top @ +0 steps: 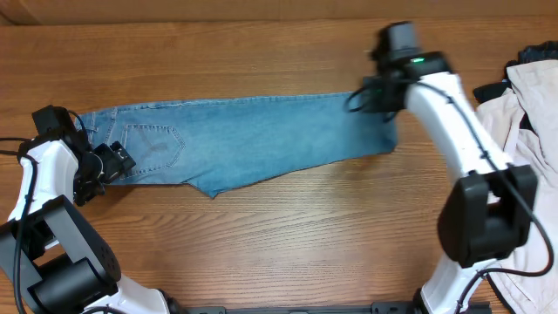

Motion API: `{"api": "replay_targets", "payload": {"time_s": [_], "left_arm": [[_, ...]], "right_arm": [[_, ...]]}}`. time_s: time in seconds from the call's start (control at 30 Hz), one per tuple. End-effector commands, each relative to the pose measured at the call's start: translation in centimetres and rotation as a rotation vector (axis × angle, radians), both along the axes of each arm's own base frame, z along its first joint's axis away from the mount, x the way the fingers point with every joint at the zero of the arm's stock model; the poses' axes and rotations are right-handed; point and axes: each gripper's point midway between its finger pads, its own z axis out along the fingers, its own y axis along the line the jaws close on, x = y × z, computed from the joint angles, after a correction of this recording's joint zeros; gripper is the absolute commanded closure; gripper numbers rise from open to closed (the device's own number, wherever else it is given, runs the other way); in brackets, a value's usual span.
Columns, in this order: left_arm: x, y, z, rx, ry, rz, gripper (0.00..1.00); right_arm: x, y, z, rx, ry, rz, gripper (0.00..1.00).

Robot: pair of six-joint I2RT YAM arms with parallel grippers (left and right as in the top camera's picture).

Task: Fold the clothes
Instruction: 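Carry the hems leftward with the right gripper toward the waistband, then lay the hems down near the waistband and open the right gripper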

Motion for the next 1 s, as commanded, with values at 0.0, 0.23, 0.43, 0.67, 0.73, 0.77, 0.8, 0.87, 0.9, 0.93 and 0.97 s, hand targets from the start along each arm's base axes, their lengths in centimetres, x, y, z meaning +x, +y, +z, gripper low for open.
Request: {"api": "replay_targets", "payload": {"time_s": [0.0,0.23,0.43,0.67,0.73,0.77,0.8,0.87,0.9,0.93,0.97], "left_arm": [[0.6,-0.4,1.1,-0.003,-0.038,-0.003,0.00],[0.9,-1.2,1.1,-0.047,-0.058,-0.011,0.00],[0.9,-1.2,1.1,-0.048,-0.057,-0.011,0.00],[0.9,-1.2,1.1,-0.048,-0.057,-0.011,0.00],[0.9,-1.2,1.1,-0.050,-0.058,-0.012,0.00],[0.9,-1.2,1.1,-0.050,-0.058,-0.012,0.00],[0.9,-1.2,1.1,-0.050,-0.058,-0.012,0.00],[0.9,-1.2,1.1,-0.051,-0.057,-0.011,0.00],[0.9,-1.2,1.1,-0.051,-0.057,-0.011,0.00],[0.9,-1.2,1.1,-0.051,-0.057,-0.012,0.00],[0.9,-1.2,1.1,-0.051,-0.057,-0.011,0.00]], "right_arm": [[-1.0,8.2,3.3,0.102,-0.089,0.105,0.96],[-5.1,23.5,3.6,0.247,-0.178,0.382,0.96],[-6.8,28.8,1.5,0.313,-0.175,0.444,0.96],[-6.7,30.1,-0.9,0.316,-0.157,0.460,0.96],[-5.8,31.1,0.2,0.359,-0.215,0.469,0.96],[-5.7,31.4,0.5,0.373,-0.225,0.474,0.96],[-5.6,31.7,0.8,0.389,-0.235,0.480,0.96],[-5.4,32.2,1.1,0.408,-0.253,0.487,0.96],[-5.3,32.3,1.2,0.411,-0.259,0.487,0.96],[-5.2,32.3,1.3,0.414,-0.262,0.487,0.96],[-5.2,32.4,1.3,0.416,-0.266,0.487,0.96]]}}
